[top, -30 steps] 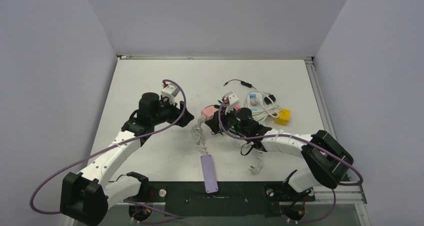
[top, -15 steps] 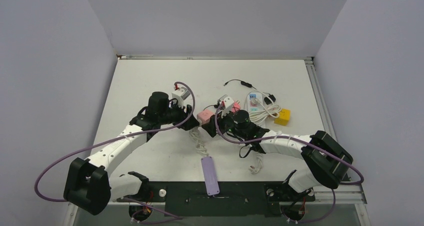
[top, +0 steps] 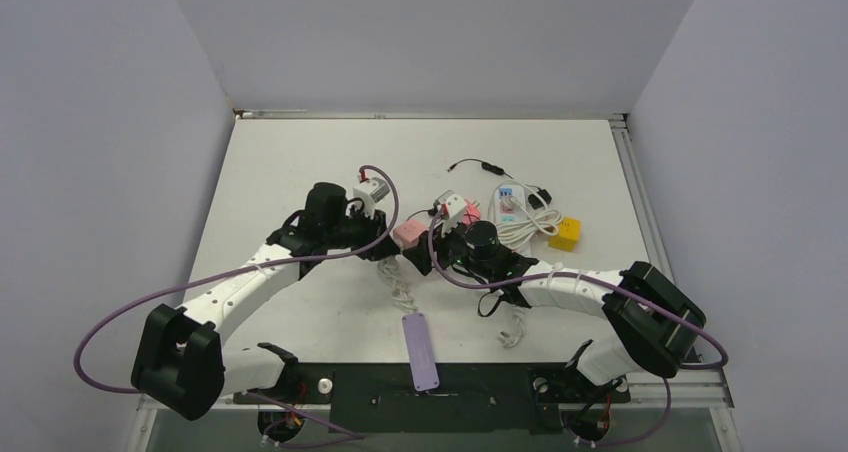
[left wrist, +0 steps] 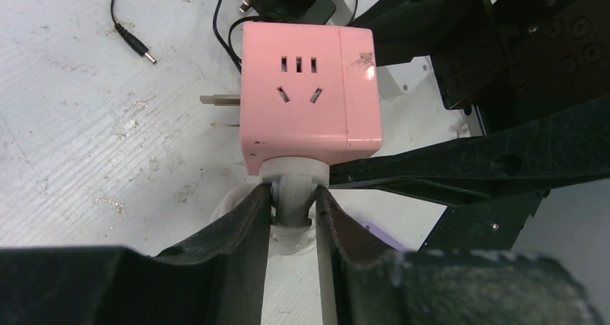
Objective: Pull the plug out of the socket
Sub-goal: Remove the socket from the socket.
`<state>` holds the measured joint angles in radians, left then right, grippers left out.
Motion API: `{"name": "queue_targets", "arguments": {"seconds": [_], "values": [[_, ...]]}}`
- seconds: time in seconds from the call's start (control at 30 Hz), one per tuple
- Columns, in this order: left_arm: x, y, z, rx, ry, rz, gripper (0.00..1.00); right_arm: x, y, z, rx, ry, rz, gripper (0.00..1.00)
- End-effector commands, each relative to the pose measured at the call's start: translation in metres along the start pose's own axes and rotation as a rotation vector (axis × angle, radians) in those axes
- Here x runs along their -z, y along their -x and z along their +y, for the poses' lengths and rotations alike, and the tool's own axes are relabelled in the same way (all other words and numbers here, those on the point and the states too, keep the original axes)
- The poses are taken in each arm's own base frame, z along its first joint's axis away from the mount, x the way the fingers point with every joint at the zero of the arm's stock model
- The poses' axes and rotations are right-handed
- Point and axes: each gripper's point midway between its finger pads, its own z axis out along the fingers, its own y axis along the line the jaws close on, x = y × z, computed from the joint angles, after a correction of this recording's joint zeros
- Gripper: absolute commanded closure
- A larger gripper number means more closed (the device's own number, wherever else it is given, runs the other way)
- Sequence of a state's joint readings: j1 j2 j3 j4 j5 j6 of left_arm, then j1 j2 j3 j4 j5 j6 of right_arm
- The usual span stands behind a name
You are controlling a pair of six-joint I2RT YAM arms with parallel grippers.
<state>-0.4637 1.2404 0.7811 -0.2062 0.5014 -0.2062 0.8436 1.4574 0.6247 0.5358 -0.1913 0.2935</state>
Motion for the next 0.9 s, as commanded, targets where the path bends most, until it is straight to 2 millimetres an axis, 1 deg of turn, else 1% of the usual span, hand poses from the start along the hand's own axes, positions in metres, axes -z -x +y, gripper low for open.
{"name": "queue_targets", "arguments": {"seconds": [0.0,0.1,0.13,0.27,0.5,0.6,0.63,0.7,0.8,0.87], "values": [[0.0,0.017,-0.011,-0.038,-0.038,-0.026,0.85,0.0,0.042,0.017,0.038,0.047,-0.118,0.95],[-0.002,0.015,-0.015,-0.048,-0.045,-0.019,0.99,0.0,0.043,0.011,0.029,0.014,-0.118,0.95],[-0.002,0.014,-0.015,-0.05,-0.046,-0.019,1.0,-0.001,0.042,0.009,0.019,-0.001,-0.116,0.95],[-0.003,0.013,-0.02,-0.058,-0.061,-0.033,1.0,-0.003,0.04,-0.004,-0.044,-0.068,-0.103,0.95],[-0.007,0.007,-0.027,-0.06,-0.081,-0.026,1.0,-0.005,0.035,-0.037,-0.195,-0.137,-0.079,0.95],[-0.009,0.005,-0.028,-0.057,-0.087,-0.018,1.0,-0.006,0.031,-0.042,-0.21,-0.151,-0.062,0.95],[-0.009,0.005,-0.028,-0.056,-0.086,-0.018,1.0,-0.006,0.03,-0.043,-0.209,-0.147,-0.062,0.95],[-0.009,0.006,-0.024,-0.055,-0.065,-0.021,1.0,-0.005,0.032,-0.037,-0.19,-0.113,-0.073,0.95],[-0.009,0.006,-0.005,-0.027,0.021,-0.009,1.0,0.002,0.043,-0.025,-0.157,-0.042,-0.128,0.95],[-0.006,0.01,0.007,0.001,0.057,-0.016,1.0,0.011,0.051,-0.015,-0.134,0.009,-0.172,0.95]]}}
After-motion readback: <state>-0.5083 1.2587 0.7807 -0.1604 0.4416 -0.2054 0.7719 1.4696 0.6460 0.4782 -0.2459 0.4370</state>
